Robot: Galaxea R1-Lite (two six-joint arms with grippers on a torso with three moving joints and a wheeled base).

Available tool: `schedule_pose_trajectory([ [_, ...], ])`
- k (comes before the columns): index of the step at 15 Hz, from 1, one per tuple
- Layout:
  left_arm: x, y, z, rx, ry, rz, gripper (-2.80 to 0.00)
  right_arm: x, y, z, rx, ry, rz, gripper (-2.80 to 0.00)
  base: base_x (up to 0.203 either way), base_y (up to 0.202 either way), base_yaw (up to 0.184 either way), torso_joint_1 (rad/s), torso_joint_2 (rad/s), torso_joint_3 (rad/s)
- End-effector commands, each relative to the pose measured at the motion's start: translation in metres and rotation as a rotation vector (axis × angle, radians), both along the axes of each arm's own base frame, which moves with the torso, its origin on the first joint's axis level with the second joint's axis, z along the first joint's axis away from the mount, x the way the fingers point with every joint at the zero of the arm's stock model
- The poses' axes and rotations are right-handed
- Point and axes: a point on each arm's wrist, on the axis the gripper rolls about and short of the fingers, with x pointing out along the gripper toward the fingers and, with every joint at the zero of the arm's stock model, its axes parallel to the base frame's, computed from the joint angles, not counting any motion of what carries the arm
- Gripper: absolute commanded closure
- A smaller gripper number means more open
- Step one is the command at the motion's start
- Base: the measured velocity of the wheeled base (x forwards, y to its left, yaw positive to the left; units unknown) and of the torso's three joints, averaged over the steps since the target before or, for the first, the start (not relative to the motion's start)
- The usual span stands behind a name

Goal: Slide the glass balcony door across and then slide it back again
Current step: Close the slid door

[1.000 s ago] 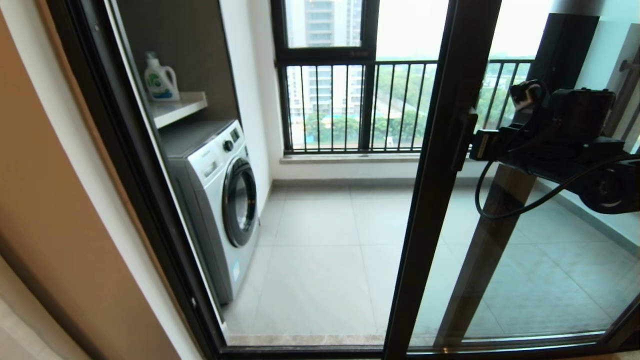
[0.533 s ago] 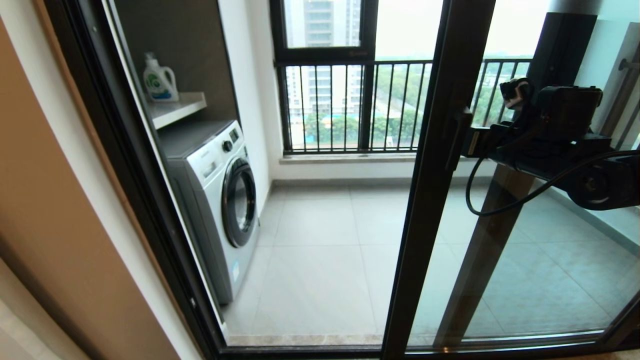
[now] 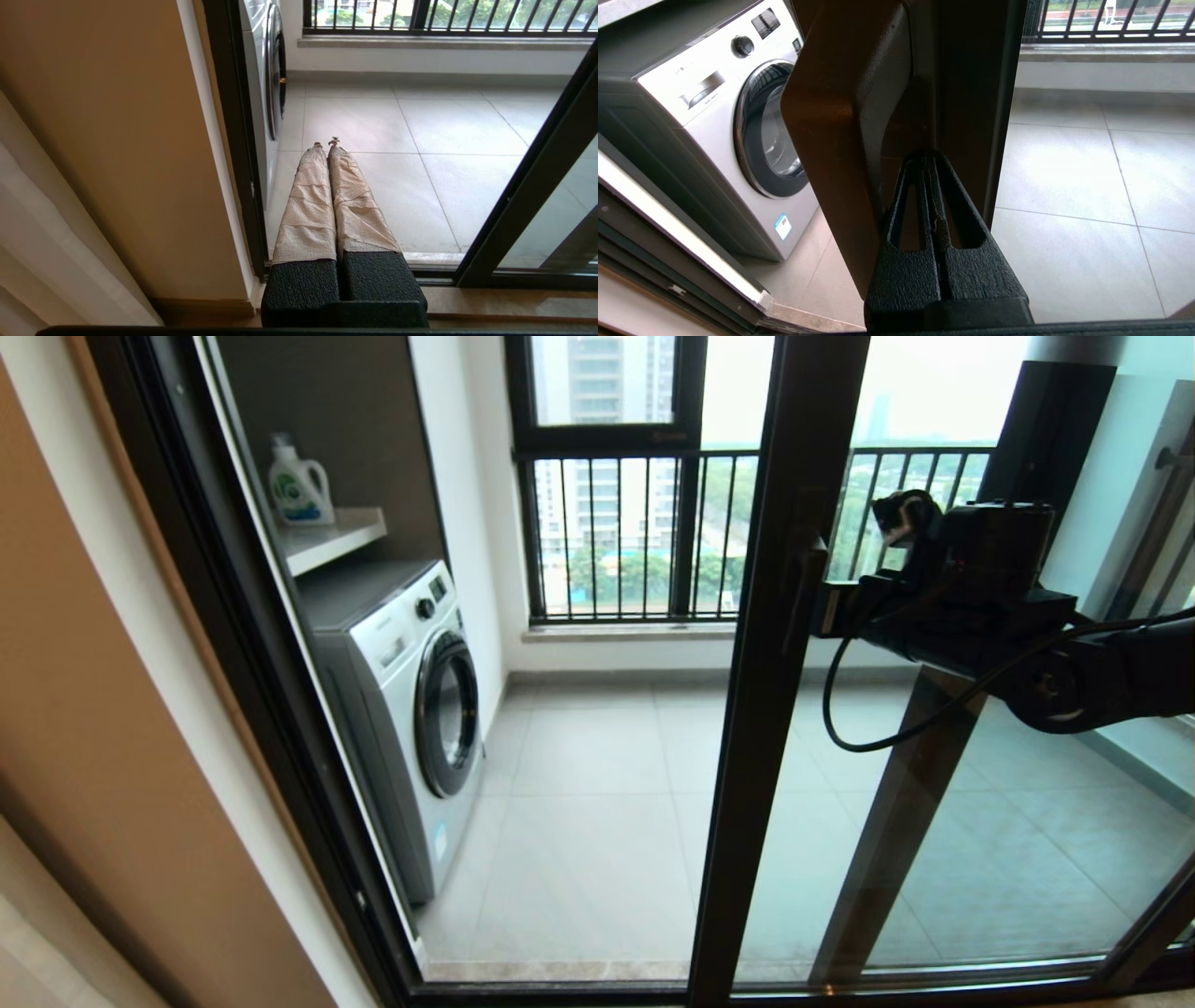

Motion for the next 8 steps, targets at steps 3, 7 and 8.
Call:
schedule_pose_trajectory([
  [3,0.0,0.0,0.0,0.0,0.002,0.001,0.0,0.012,0.04,-0.006,-0.005,-0.005,0.008,0.0,0.0,0.0,0.0,0.0,0.0,0.0],
  [7,0.0,0.0,0.0,-0.001,0.002,0.0,0.0,0.012,0.057,-0.009,-0.009,0.004,0.039,0.0,0.0,0.0,0.0,0.0,0.0,0.0],
  [8,0.0,0.0,0.0,0.001,0.002,0.002,0.0,0.012,0.059,-0.011,-0.01,0.007,0.043,0.0,0.0,0.0,0.0,0.0,0.0,0.0],
])
